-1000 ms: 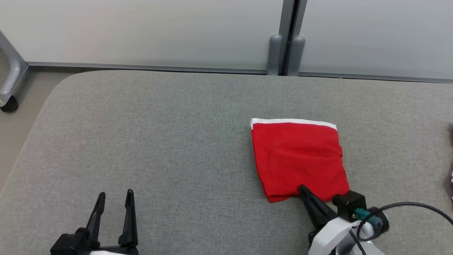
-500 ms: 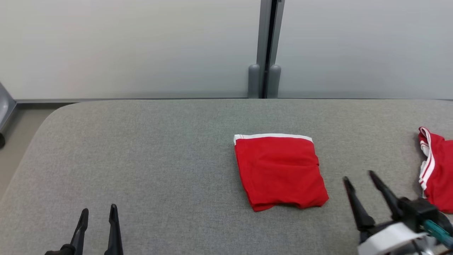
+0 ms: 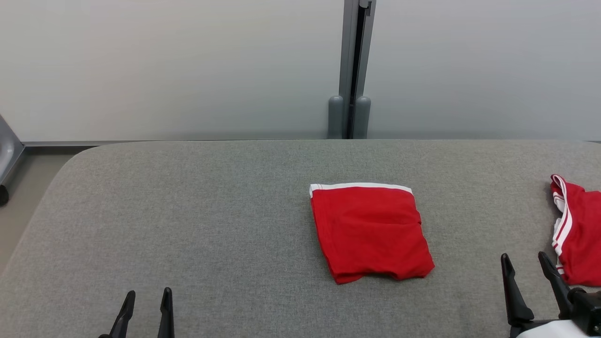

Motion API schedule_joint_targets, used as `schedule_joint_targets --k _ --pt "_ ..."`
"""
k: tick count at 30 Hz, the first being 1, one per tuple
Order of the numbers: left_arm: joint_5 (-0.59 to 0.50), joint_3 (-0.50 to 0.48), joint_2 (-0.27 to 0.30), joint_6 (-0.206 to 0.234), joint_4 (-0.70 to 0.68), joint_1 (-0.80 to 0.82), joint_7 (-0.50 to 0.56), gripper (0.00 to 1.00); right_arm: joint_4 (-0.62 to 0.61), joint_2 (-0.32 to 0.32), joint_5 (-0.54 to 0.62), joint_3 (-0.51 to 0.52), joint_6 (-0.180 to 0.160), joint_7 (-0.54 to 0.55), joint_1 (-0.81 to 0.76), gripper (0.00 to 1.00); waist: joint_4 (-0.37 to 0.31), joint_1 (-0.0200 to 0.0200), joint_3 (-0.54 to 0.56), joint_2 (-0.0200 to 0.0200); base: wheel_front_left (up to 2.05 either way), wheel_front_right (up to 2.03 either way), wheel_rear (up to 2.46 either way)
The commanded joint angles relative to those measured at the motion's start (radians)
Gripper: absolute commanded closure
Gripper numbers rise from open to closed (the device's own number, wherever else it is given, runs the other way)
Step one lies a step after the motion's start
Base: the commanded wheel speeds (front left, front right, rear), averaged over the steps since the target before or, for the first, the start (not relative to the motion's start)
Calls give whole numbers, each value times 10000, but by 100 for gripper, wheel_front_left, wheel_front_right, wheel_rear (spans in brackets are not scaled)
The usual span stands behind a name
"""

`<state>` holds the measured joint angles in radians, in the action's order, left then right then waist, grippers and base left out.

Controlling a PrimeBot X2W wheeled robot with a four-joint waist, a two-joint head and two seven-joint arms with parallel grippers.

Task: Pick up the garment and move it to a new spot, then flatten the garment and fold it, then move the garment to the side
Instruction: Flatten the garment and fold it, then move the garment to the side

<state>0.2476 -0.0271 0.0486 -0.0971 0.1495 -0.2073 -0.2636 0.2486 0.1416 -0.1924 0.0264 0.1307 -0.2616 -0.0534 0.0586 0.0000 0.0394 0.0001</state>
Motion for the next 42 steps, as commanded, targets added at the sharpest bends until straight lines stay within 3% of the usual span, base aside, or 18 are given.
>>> schedule_joint_targets --k 1,6,11,14,19,25,34,40,41,42 --pt "-8 18 43 -55 -19 -42 -6 0 16 3 19 20 0 -43 -65 0 -12 0 -24 -1 0 0 0" --pt "-35 -8 41 -138 -63 66 -6 0 38 -108 -139 -119 0 -43 88 0 -51 0 -68 -1 0 0 0" --pt "-81 91 40 -158 -151 205 -6 0 625 -31 -1436 -986 0 39 595 0 39 0 -189 -1 0 0 0" --pt "-107 173 40 -190 -205 334 -6 0 882 320 -2882 -1892 0 1286 1491 0 171 0 -359 -1 0 0 0" --pt "-118 284 40 -241 -183 554 -6 0 1435 537 -4096 -2341 2 3319 2887 0 423 0 -793 -1 0 0 0" --pt "-73 450 39 -246 -116 940 -6 0 2463 823 -4405 -2697 0 4719 4173 0 862 0 -1384 -1 0 0 0" --pt "86 650 39 -248 -42 1245 -6 0 4071 702 -4205 -2378 0 5072 5162 0 1312 0 -1897 -1 0 0 0" --pt "119 662 38 -229 -63 1416 -5 0 4647 423 -4674 -2616 0 5599 5445 0 1369 0 -2099 -1 0 0 0" --pt "133 669 38 -218 -86 1421 -5 0 4623 394 -4790 -2693 0 5657 5488 23 1336 0 -2136 -1 0 0 0" --pt "141 674 39 -212 -106 1426 -5 0 4555 400 -4867 -2754 0 5611 5549 72 1288 0 -2169 -1 0 0 0"
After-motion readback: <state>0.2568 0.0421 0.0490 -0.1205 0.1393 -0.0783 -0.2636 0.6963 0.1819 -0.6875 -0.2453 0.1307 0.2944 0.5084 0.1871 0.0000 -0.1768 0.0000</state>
